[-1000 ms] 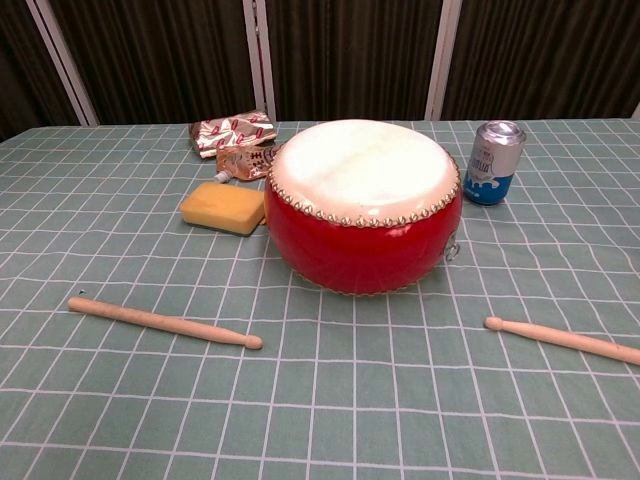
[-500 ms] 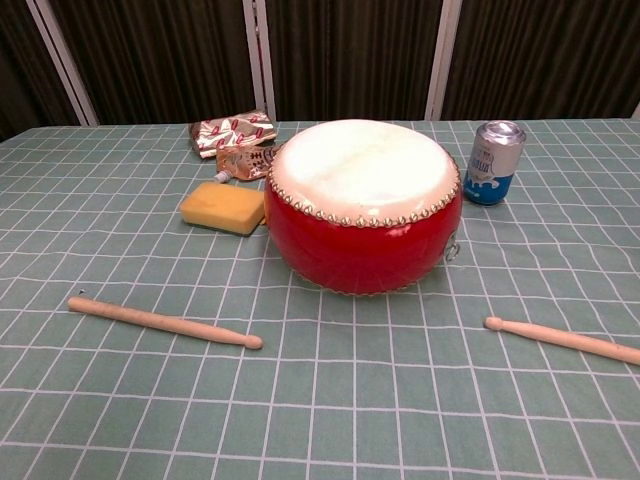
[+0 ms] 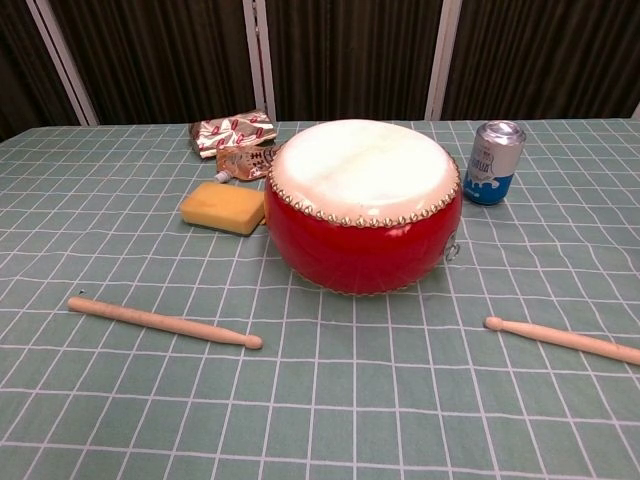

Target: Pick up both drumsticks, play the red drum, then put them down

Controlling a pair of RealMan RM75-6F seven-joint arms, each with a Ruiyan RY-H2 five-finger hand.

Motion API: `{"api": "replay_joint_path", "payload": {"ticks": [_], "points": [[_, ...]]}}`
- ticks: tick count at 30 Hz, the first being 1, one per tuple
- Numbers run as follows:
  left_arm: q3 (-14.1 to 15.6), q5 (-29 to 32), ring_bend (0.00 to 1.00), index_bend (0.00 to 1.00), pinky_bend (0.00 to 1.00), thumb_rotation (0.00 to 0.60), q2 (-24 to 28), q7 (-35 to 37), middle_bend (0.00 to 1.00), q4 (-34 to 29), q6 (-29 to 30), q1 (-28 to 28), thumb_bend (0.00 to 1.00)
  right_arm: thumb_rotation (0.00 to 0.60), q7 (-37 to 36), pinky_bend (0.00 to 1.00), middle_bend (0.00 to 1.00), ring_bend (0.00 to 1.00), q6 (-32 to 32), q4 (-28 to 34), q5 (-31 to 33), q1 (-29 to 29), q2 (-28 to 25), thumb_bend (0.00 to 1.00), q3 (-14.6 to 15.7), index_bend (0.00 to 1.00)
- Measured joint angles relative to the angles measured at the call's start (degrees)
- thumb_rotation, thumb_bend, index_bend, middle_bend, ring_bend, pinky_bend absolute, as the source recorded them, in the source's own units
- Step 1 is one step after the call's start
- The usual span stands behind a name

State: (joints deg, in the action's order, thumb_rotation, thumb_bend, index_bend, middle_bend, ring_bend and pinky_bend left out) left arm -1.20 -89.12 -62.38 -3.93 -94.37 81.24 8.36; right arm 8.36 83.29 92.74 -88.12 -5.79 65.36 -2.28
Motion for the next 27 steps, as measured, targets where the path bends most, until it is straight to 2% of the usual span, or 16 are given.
{"api": "replay_joint_path", "payload": {"ticks": [2, 4, 9, 17, 20, 27], "points": [[-0.47, 0.45, 0.99, 0.31, 1.0, 0.6, -0.1, -1.12, 0.99, -1.14, -1.79, 1.19, 0.14, 0.6, 0.02, 0.07, 0.0, 0.0, -0.06, 0.04, 0.08, -0.03, -0.01, 0.23, -0.03, 0.0], [-1.0, 1.12, 1.0, 0.38, 1.0, 0.6, -0.35, -2.54, 1.0, -2.37, -3.65, 2.45, 0.16, 0.6, -0.06, 0.07, 0.0, 0.0, -0.13, 0.11, 0.2, -0.02, -0.02, 0.23, -0.02, 0.0], [-2.53, 5.26, 1.0, 0.45, 1.0, 0.6, -1.83, -7.7, 1.0, -6.14, -10.22, 6.35, 0.19, 0.6, -0.44, 0.07, 0.0, 0.0, -0.44, 0.19, 0.38, -0.11, -0.13, 0.23, -0.03, 0.0], [-4.93, 15.83, 1.0, 0.45, 1.0, 0.6, -7.99, -21.14, 1.0, -8.54, -18.75, 13.34, 0.21, 0.6, -1.15, 0.07, 0.0, 0.0, -1.08, 0.32, 0.56, -0.43, -0.38, 0.23, -0.04, 0.0], [-5.65, 20.25, 1.0, 0.45, 1.0, 0.6, -11.53, -26.19, 1.0, -8.13, -20.39, 15.76, 0.25, 0.6, -1.59, 0.07, 0.0, 0.0, -1.14, 0.34, 0.57, -0.43, -0.5, 0.23, 0.01, 0.0], [-6.62, 28.48, 1.0, 0.44, 1.0, 0.6, -18.74, -34.71, 1.0, -5.21, -22.08, 20.58, 0.25, 0.6, -2.27, 0.07, 0.0, 0.0, -1.15, 0.43, 0.4, -0.4, -0.64, 0.23, 0.17, 0.0]]}}
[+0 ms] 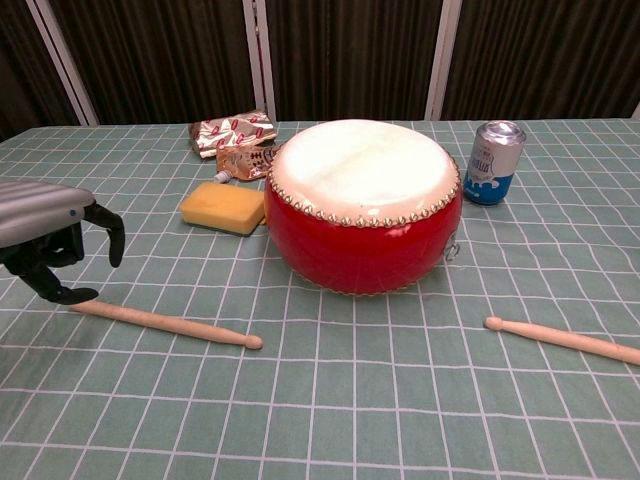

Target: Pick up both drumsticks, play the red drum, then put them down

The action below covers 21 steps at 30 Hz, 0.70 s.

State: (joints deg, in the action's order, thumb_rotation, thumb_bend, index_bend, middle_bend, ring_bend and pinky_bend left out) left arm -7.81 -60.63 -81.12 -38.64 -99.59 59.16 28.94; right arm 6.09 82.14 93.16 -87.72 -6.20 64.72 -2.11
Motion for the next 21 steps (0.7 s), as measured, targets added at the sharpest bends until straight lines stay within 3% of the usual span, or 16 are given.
{"api": "replay_joint_path", "payload": {"ticks": [11, 21], "points": [[0.57, 8.17, 1.0, 0.46, 1.0, 0.6, -7.03, -6.25, 1.0, 5.91, -0.31, 4.36, 0.25, 0.6, -0.56, 0.07, 0.0, 0.0, -0.05, 0.24, 0.19, -0.01, -0.13, 0.23, -0.03, 0.0], [2.69, 9.91, 1.0, 0.47, 1.0, 0.6, -7.97, -5.31, 1.0, 8.52, 0.09, 4.76, 0.26, 0.6, -0.62, 0.07, 0.0, 0.0, -0.06, 0.34, 0.41, -0.04, -0.05, 0.23, -0.15, 0.0]]}}
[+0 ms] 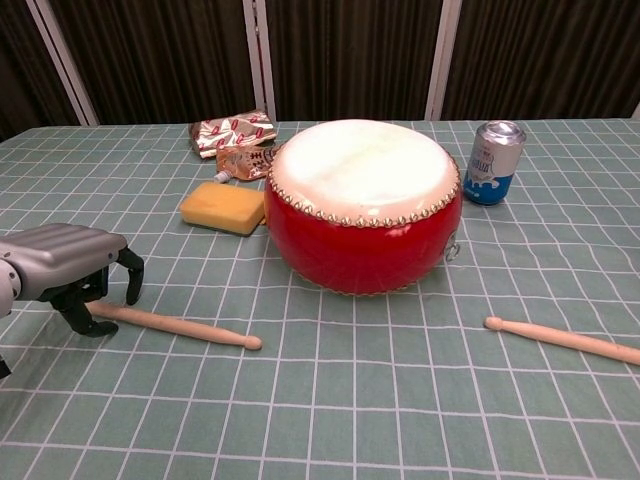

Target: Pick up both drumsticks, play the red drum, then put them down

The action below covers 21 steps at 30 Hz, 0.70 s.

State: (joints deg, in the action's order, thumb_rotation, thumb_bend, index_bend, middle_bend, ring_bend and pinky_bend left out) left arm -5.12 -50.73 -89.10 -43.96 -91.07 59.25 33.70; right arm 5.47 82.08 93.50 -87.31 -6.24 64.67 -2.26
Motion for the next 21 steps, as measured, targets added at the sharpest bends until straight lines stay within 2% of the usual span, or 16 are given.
{"api": "replay_joint_path", "payload": {"ticks": [6, 11, 16, 21], "points": [[0.68, 0.22, 1.0, 0.54, 1.0, 0.6, -0.88, 0.85, 1.0, 1.62, -0.07, 0.2, 0.34, 0.6, 0.15, 0.07, 0.0, 0.0, 0.08, 0.17, 0.08, 0.07, 0.03, 0.23, 0.01, 0.0], [1.17, 0.77, 1.0, 0.71, 1.0, 0.6, -1.99, 0.99, 1.0, 2.84, -0.3, 0.55, 0.5, 0.6, 0.05, 0.07, 0.0, 0.0, -0.02, 0.29, 0.28, 0.08, -0.04, 0.23, 0.0, 0.0], [1.15, 0.46, 1.0, 0.74, 1.0, 0.6, -1.81, 1.65, 1.0, 2.2, 0.34, 0.51, 0.54, 0.6, -0.01, 0.07, 0.0, 0.0, -0.01, 0.25, 0.3, 0.1, -0.07, 0.23, 0.0, 0.0], [0.44, -1.03, 1.0, 0.75, 1.0, 0.6, 0.77, 4.11, 1.0, -2.14, 1.98, -0.21, 0.56, 0.6, -0.13, 0.07, 0.0, 0.0, 0.01, 0.33, 0.29, 0.11, -0.15, 0.23, 0.01, 0.0]]}}
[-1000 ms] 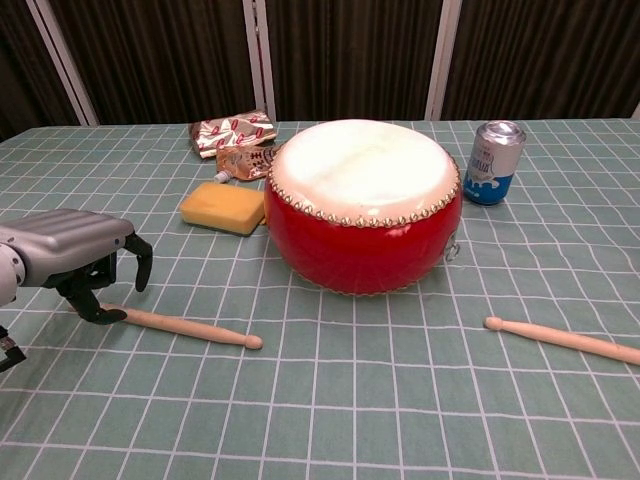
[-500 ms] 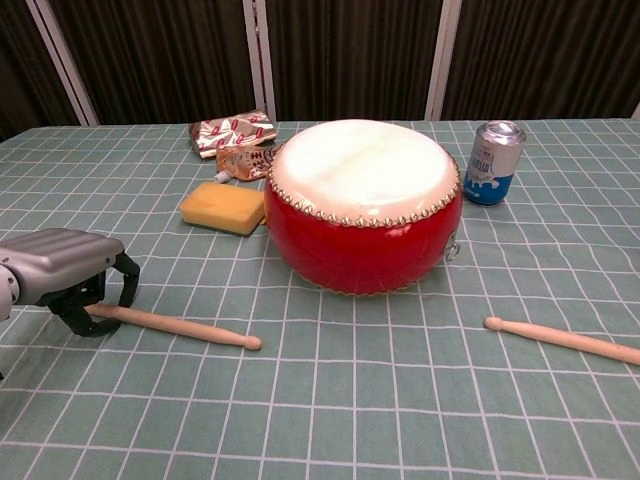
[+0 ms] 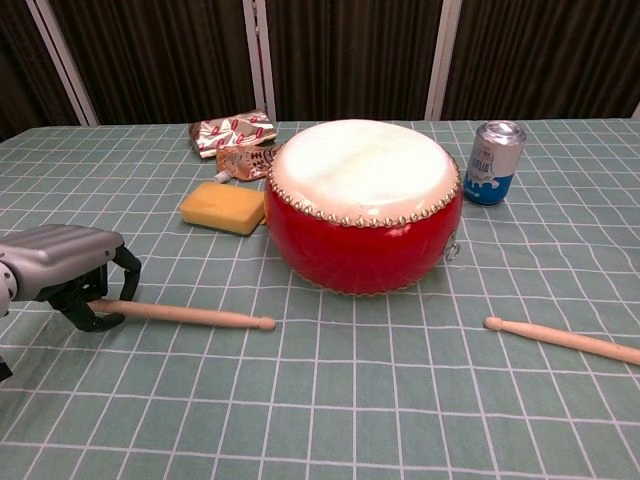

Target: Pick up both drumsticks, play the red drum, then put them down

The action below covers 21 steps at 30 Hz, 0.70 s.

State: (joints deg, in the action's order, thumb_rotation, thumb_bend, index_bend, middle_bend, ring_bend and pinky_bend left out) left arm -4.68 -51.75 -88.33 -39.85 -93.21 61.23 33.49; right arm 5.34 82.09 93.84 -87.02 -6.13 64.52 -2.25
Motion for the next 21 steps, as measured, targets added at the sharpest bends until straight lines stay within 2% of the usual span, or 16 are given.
{"api": "replay_joint_path", "payload": {"ticks": [7, 8, 10, 12, 14, 15, 18, 21], "points": [[-1.11, -5.02, 1.0, 0.77, 1.0, 0.6, 8.86, 5.94, 1.0, -11.38, 3.27, -2.12, 0.58, 0.6, 0.31, 0.07, 0.0, 0.0, 0.21, 0.28, -0.17, 0.05, 0.04, 0.23, 0.03, 0.0], [-1.25, -6.03, 1.0, 0.77, 1.0, 0.6, 10.86, 7.25, 1.0, -13.22, 3.86, -2.64, 0.58, 0.6, 0.38, 0.07, 0.02, 0.03, 0.16, 0.4, -0.11, 0.04, 0.03, 0.23, 0.02, 0.0], [-1.41, -7.5, 1.0, 0.77, 1.0, 0.6, 13.9, 9.35, 1.0, -15.56, 4.62, -3.46, 0.58, 0.6, 0.56, 0.16, 0.14, 0.18, -0.03, 0.58, 0.03, -0.01, -0.05, 0.23, 0.0, 0.0], [-1.53, -9.24, 1.0, 0.77, 1.0, 0.6, 17.26, 12.04, 1.0, -17.56, 5.43, -4.48, 0.58, 0.6, 0.99, 0.48, 0.44, 0.5, -0.28, 0.91, 0.23, -0.18, -0.13, 0.23, -0.11, 0.03], [-1.62, -10.89, 1.0, 0.77, 1.0, 0.6, 19.99, 14.87, 1.0, -18.81, 6.28, -5.55, 0.58, 0.6, 1.68, 0.73, 0.66, 0.74, -0.78, 1.39, 0.55, -0.45, -0.16, 0.23, -0.25, 0.11], [-1.66, -11.54, 1.0, 0.77, 1.0, 0.6, 20.93, 16.08, 1.0, -19.21, 6.62, -5.99, 0.58, 0.6, 1.94, 0.81, 0.76, 0.84, -1.12, 1.71, 0.73, -0.58, -0.15, 0.23, -0.27, 0.17], [-1.81, -13.38, 1.0, 0.77, 1.0, 0.6, 23.38, 19.92, 1.0, -20.28, 7.59, -7.31, 0.58, 0.6, 2.78, 0.94, 0.94, 0.98, -3.22, 3.51, 1.88, -1.12, -0.24, 0.23, -0.14, 0.26], [-1.97, -15.17, 1.0, 0.77, 1.0, 0.6, 25.16, 22.93, 1.0, -21.01, 8.3, -8.34, 0.58, 0.6, 5.76, 1.0, 1.0, 1.0, -5.16, 5.49, 3.29, -1.76, -0.22, 0.23, -0.04, 0.4]]}}
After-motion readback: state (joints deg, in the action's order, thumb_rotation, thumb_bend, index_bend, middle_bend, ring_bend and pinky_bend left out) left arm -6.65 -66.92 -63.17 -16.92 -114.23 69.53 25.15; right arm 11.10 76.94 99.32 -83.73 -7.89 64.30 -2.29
